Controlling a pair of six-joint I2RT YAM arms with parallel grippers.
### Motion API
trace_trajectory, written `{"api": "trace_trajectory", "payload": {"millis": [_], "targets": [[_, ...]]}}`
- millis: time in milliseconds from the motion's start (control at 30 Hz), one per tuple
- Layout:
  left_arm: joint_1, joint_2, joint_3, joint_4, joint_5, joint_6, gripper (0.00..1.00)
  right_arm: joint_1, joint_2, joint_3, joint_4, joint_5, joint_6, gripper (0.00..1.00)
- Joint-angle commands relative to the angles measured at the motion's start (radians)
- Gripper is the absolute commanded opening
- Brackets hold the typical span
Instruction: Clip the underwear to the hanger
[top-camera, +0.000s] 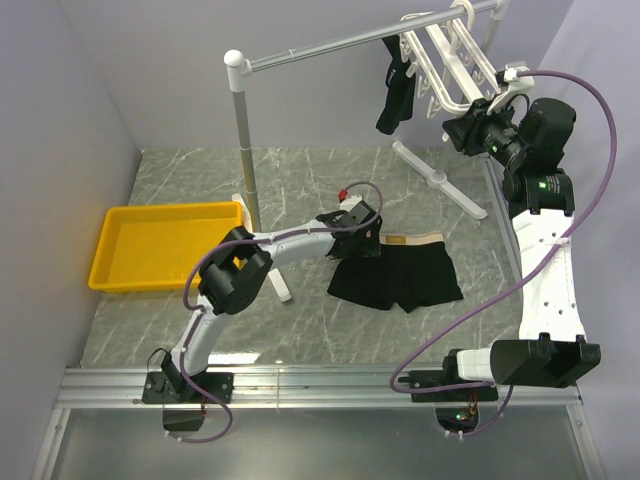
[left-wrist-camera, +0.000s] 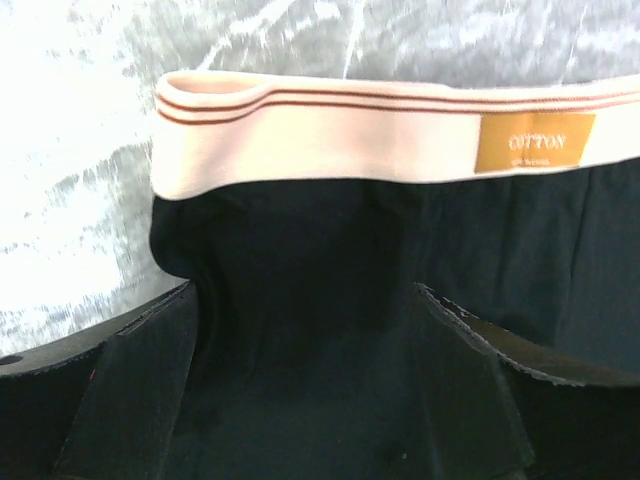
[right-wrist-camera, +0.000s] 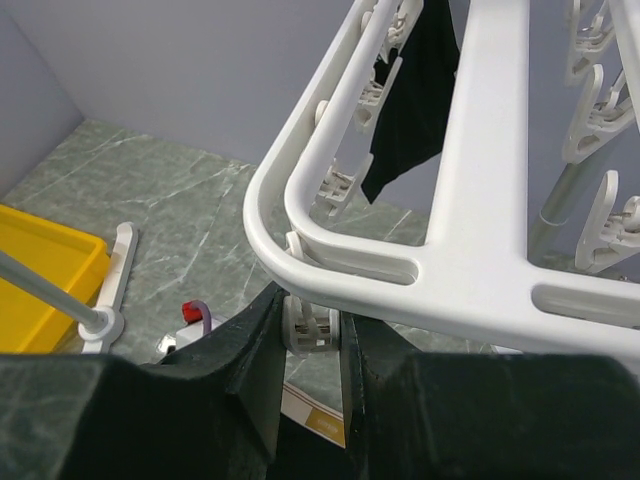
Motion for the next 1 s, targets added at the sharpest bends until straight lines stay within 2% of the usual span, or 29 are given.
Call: {"api": "trace_trajectory", "payload": {"millis": [0, 167, 467, 767, 967], "targets": [[-0.005, 0.051, 0.025, -0.030, -0.068, 0.022, 0.88, 0.003, -0.033, 0.001, 0.040, 0.002, 0.007, 0.00], [-0.010, 0.045, 0.036, -0.027, -0.134, 0.082, 0.88, 0.004, -0.036, -0.010, 0.047, -0.001, 0.007, 0.00], [-0.010, 0.049, 0.088, -0.021, -0.150, 0.122, 0.99, 0.004, -0.037, -0.011, 0.049, -0.004, 0.007, 0.00], [-0.025, 0.138, 0.208, -0.019, -0.143, 0.124, 0.99, 0.004, -0.036, -0.008, 0.043, 0.000, 0.002, 0.00], [-0.016, 0.174, 0.180, -0.013, -0.142, 0.128, 0.99, 0.004, -0.036, -0.006, 0.035, 0.002, -0.007, 0.00]]}}
